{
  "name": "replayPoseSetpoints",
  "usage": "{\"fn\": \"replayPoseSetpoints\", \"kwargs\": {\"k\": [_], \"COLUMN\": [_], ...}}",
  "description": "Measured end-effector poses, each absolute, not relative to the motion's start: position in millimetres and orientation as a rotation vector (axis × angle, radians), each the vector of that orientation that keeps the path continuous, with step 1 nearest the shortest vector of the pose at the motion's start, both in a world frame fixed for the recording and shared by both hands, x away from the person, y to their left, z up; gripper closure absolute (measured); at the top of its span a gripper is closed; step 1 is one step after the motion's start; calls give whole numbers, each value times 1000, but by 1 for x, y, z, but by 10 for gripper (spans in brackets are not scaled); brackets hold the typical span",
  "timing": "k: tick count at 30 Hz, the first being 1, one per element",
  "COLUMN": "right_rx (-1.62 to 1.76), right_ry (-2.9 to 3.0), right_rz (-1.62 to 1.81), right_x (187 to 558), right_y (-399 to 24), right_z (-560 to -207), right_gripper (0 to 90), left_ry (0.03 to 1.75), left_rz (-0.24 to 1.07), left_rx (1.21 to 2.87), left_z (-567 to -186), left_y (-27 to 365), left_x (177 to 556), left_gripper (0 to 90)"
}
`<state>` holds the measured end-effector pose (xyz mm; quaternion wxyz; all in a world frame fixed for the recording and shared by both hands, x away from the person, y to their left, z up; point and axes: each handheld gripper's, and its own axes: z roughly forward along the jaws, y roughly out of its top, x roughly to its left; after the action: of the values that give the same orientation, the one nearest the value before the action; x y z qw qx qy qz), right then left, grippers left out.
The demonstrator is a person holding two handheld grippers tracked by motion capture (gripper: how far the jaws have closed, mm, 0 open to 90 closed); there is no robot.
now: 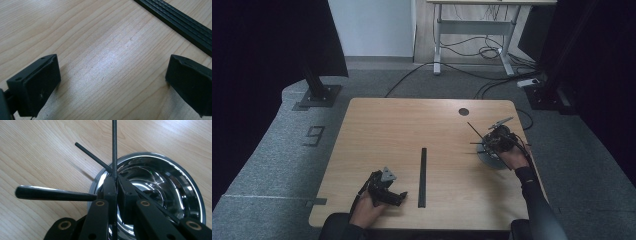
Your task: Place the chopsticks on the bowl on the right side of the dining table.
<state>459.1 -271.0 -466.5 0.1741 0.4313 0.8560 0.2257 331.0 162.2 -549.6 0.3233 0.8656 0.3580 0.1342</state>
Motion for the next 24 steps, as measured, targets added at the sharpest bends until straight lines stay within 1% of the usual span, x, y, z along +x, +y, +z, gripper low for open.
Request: {"fn": "replayPoseSetpoints", "kwargs": {"k": [16,20,21,24], "right_rx": [1247,1246,1246,1253], "right_ry": [2412,2403,2403,2370], "right_rz": [670,676,676,699], "right_x": [454,454,454,450], "right_y": [-280,-281,-281,-283], "right_z": [-477,-478,-478,-474], "right_gripper": [848,776,776,682], "left_ry": [940,939,940,939], "left_rz": [352,351,351,351], "left_rx": [2271,2273,2272,2272], "left_z": [-550,-550,-550,-550], "left_y": [162,162,162,162], "left_x": [331,331,331,331], "left_gripper": [0,0,0,0]}}
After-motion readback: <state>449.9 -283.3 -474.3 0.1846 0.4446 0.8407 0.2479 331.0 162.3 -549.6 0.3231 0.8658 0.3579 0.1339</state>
